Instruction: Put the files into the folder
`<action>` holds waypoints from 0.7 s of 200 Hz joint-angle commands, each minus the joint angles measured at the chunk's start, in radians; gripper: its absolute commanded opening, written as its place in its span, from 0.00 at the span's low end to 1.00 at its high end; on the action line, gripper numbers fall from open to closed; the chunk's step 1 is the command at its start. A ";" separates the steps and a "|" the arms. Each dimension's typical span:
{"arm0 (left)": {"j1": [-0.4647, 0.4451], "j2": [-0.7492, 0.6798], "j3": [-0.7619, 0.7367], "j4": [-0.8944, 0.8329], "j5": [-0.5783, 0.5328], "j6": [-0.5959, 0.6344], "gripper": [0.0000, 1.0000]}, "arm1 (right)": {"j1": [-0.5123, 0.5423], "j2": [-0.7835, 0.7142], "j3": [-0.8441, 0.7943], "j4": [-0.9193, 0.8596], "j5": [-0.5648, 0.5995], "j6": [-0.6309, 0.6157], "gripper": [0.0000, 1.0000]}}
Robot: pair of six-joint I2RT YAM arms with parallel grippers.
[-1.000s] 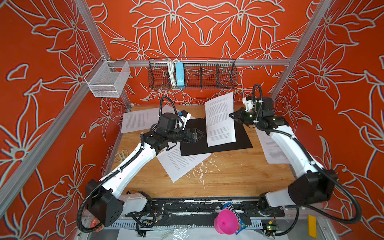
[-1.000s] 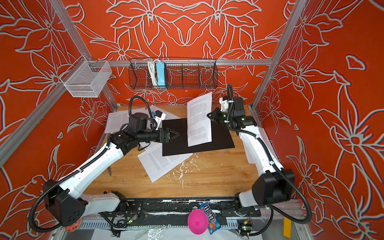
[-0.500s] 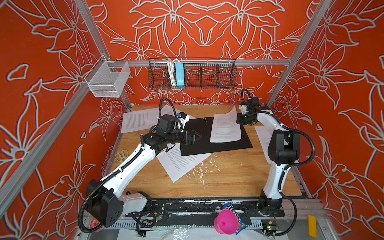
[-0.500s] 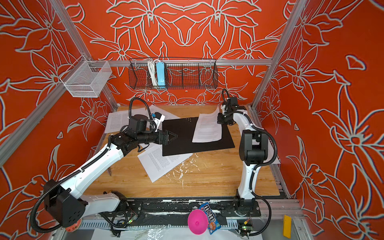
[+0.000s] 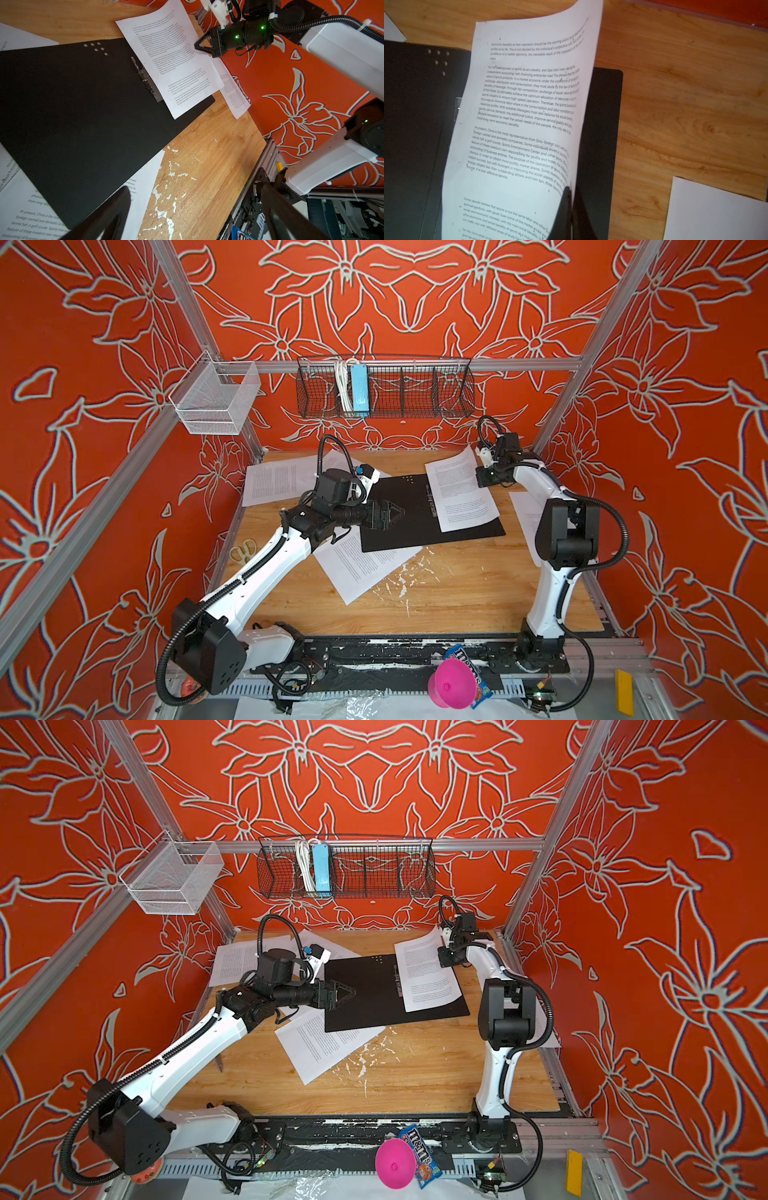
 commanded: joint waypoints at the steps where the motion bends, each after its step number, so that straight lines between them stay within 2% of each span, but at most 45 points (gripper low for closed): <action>1: 0.005 0.000 -0.004 0.027 0.024 -0.005 0.98 | -0.003 0.027 0.003 -0.014 0.006 -0.065 0.00; 14: 0.005 0.002 -0.002 0.028 0.030 -0.005 0.98 | -0.002 0.028 -0.007 -0.013 0.001 -0.072 0.00; 30: 0.005 0.004 -0.005 0.030 0.027 -0.005 0.98 | 0.000 0.032 -0.009 -0.022 0.057 -0.089 0.00; 60: 0.005 0.015 -0.002 0.033 0.042 -0.014 0.98 | -0.010 0.024 -0.041 0.005 0.095 -0.089 0.00; 140: 0.005 0.031 -0.001 0.030 0.052 -0.017 0.98 | -0.012 0.051 -0.061 0.038 0.058 -0.072 0.00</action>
